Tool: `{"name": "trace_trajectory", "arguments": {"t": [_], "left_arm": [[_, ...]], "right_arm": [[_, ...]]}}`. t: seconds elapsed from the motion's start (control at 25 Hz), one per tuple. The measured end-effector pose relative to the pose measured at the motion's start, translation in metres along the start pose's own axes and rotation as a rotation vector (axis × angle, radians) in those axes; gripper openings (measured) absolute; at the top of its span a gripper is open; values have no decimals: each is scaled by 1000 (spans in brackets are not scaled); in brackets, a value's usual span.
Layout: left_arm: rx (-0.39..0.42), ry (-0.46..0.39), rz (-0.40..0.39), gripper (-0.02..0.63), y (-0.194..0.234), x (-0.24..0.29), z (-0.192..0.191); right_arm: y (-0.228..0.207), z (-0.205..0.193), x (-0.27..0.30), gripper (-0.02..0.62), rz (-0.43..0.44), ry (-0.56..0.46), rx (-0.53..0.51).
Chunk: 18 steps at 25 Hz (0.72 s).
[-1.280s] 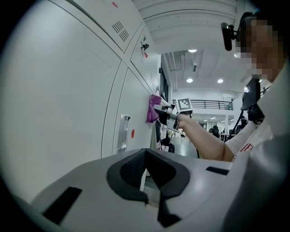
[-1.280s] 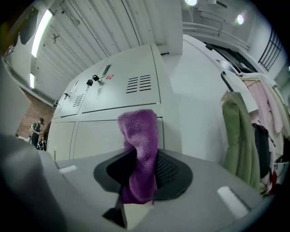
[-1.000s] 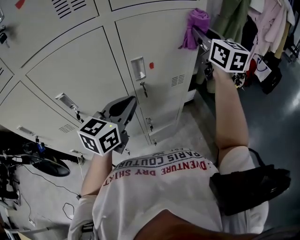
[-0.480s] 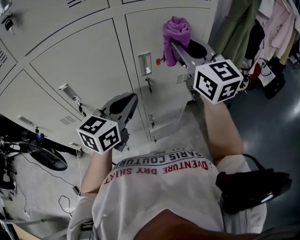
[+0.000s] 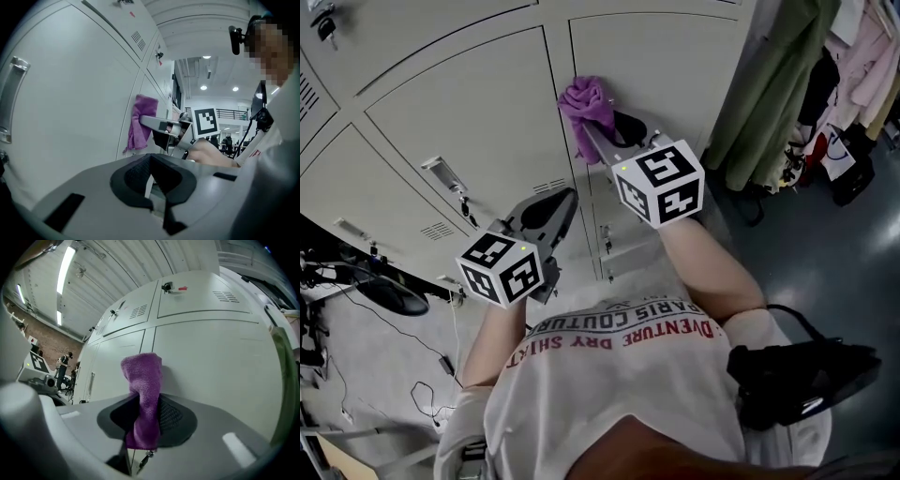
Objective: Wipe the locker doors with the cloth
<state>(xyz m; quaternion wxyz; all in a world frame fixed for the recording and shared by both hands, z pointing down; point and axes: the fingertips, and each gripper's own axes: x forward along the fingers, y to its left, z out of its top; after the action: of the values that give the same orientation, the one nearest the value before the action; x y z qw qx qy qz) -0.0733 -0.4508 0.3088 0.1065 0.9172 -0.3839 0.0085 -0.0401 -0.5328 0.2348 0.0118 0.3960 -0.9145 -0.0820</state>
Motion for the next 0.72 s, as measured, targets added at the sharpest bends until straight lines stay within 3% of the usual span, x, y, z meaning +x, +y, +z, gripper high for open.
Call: {"name": "trace_trajectory", "arguments": {"t": [0.24, 0.52, 0.72], "left_arm": [[-1, 1, 3, 0, 4, 0, 0], [11, 7, -24, 0, -1, 9, 3], [11, 23, -51, 0, -5, 18, 0]], "right_arm": [[-4, -2, 4, 89, -13, -1, -18], [-19, -2, -5, 89, -15, -5, 35], [-52, -10, -22, 89, -90, 15, 48]]}}
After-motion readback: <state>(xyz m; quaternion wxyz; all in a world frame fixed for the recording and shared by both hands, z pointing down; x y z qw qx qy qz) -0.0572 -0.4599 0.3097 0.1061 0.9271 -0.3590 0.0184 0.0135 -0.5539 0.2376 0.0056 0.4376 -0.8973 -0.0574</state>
